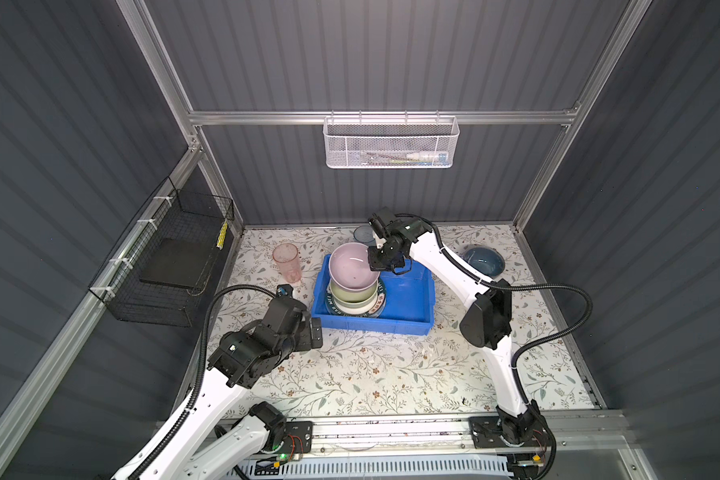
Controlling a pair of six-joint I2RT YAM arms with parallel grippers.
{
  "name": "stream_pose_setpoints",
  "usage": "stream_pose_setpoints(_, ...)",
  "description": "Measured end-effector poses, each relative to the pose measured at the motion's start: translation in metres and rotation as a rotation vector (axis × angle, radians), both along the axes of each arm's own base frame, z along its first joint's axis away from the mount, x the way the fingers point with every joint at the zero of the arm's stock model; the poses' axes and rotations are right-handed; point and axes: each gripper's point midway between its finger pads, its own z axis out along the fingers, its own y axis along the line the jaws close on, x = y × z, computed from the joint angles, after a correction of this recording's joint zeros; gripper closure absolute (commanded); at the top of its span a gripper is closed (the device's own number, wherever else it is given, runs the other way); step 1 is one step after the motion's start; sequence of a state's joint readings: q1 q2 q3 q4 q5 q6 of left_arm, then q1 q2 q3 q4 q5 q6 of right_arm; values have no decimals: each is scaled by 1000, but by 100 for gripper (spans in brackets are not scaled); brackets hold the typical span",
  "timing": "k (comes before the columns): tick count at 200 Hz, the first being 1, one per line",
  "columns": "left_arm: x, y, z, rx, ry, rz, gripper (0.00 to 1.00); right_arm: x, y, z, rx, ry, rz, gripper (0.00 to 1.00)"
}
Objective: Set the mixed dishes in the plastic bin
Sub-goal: 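Lower the lavender bowl into the pale green bowl with the right gripper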
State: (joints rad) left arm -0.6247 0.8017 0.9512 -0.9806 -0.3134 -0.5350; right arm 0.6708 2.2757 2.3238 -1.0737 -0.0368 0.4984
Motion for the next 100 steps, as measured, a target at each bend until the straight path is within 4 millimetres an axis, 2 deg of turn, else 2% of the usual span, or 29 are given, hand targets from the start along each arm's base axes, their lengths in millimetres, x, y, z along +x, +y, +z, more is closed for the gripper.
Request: stream_pose_setpoints(100, -3, 3, 7, -19, -27, 0, 0, -1, 0, -35, -32, 56, -19, 100)
